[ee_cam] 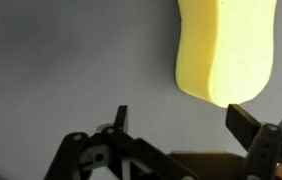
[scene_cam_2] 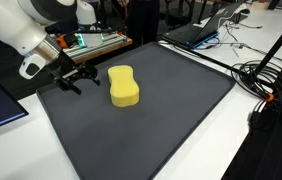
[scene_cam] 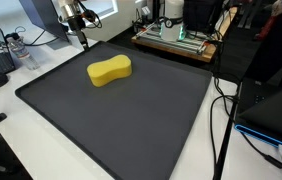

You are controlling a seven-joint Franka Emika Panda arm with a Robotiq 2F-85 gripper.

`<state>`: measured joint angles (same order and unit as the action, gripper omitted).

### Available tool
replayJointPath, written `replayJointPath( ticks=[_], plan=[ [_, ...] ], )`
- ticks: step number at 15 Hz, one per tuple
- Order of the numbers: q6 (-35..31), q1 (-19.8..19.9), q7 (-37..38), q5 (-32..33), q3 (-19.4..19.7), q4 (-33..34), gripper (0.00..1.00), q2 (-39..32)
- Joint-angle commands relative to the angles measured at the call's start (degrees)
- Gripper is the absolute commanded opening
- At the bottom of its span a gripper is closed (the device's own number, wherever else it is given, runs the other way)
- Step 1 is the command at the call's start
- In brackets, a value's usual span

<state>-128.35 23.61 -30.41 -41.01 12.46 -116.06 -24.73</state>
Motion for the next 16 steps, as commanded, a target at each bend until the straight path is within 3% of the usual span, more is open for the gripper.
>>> replayJointPath(
  ticks=[1,16],
  plan=[
    [5.0,2.8,0.0,0.9,-1.7,7.8,1.0,-4.1],
    [17.3,-1.7,13.9,18.0,-6.0,30.5,1.0,-12.7]
  ],
)
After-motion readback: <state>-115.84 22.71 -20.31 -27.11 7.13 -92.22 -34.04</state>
